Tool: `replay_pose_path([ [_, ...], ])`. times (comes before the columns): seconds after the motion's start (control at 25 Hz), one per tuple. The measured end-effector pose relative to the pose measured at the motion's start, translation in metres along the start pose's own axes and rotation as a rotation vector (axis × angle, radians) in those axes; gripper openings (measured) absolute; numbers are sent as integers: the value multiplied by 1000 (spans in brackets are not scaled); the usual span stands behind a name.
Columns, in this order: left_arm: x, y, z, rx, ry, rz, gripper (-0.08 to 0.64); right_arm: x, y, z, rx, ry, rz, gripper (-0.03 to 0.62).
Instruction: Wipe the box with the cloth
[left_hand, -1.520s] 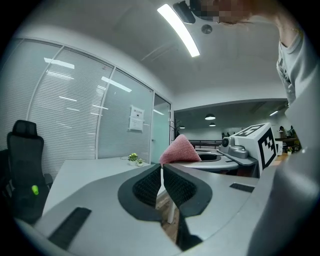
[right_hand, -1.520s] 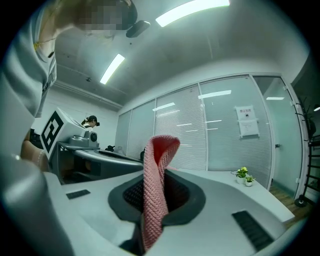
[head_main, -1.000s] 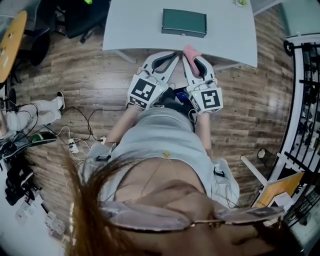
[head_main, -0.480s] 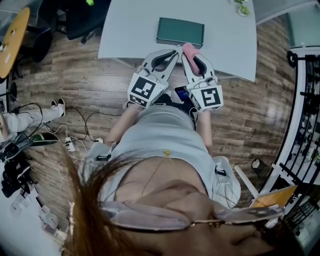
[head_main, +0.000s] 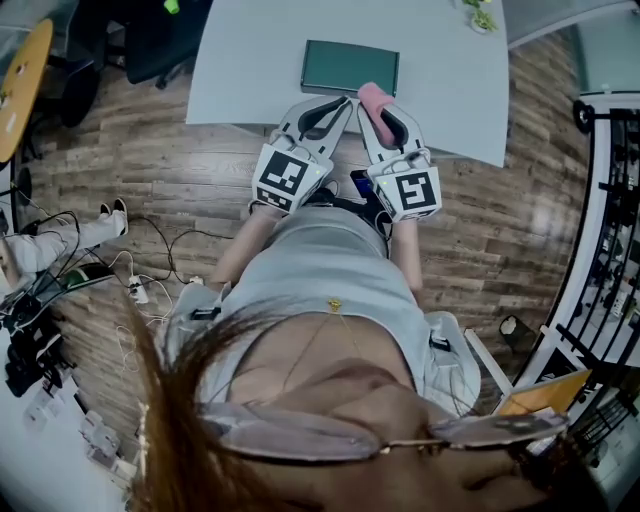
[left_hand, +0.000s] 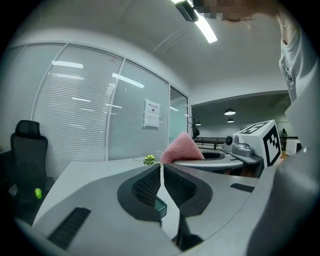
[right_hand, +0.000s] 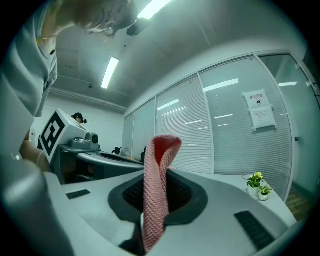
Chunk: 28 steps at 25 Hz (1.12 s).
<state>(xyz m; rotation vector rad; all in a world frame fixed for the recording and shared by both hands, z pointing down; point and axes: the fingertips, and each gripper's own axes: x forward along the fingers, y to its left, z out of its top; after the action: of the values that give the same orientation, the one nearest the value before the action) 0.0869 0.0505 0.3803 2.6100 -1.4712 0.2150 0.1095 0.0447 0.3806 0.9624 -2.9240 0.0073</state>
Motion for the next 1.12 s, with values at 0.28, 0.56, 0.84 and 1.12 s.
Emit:
replay_pose_path([
  [0.28,27,15,0,8,9,-42,41,11,-23,-9,20,17,-52,38],
  [0.56,51,40,-1,28,45,-105,40,39,-44,-12,32,40,-112,38],
  [0.84,71,70,-3,35,77,-175,41,62,-66,-19,33,89,-195,38],
  [1.12,88,101,-19,41,138,-203,41,76,-97,-44,25,197,-294,38],
])
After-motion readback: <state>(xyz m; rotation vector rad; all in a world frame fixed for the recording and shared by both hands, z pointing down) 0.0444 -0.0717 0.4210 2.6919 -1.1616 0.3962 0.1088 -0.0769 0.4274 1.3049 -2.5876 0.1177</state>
